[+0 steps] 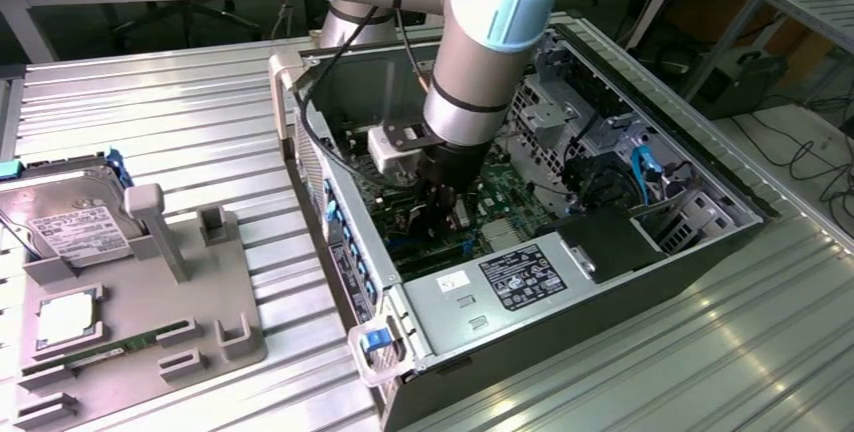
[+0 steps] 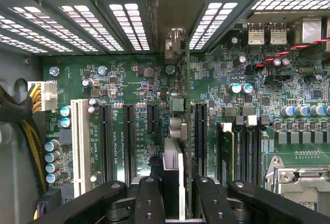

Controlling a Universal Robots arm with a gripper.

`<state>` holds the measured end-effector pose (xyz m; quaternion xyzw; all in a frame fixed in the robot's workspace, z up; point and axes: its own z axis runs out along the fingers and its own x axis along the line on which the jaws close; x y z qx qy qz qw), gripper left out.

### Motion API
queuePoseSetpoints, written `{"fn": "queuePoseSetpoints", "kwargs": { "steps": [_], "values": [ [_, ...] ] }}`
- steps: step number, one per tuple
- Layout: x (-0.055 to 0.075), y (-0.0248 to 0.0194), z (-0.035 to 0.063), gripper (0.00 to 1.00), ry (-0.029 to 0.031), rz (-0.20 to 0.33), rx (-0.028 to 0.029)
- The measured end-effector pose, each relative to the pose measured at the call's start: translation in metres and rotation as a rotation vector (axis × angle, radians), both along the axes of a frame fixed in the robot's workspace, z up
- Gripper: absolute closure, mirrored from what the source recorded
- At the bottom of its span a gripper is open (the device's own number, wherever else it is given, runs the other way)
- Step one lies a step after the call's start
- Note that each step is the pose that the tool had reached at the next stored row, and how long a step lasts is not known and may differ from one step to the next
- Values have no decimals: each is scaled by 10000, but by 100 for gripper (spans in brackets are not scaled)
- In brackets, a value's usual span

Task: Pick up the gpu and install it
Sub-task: 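Insert the gpu into the slot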

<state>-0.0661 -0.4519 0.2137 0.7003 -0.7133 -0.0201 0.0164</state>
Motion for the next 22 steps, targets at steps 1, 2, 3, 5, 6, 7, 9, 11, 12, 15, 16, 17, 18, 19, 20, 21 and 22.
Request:
{"fn": "queuePoseSetpoints", "kwargs": {
  "steps": [1,2,3,5,6,7,9,11,12,15,16,17,18,19,20,21,22],
  "values": [
    [-1,-2,8,71,5,0,-20],
    [-1,-5,17,65,13,3,-42],
    [0,-5,18,65,4,4,-36],
    [0,-3,60,65,-39,4,-34],
    [-1,0,96,65,-69,4,-40],
    [0,1,125,65,-93,4,-38],
    [0,5,197,65,-137,4,-39],
    [0,10,265,65,-179,4,-39],
    [0,15,355,65,-225,5,-37],
    [0,25,483,65,-288,4,-39],
    [0,28,522,65,-311,4,-37],
    [0,31,575,65,-336,4,-38],
    [0,32,615,65,-359,4,-36],
    [1,33,628,65,-375,5,-38],
    [1,33,627,65,-376,5,-37],
    [0,33,627,65,-377,5,-36],
    [0,33,628,66,-377,4,-37]
  ]
}}
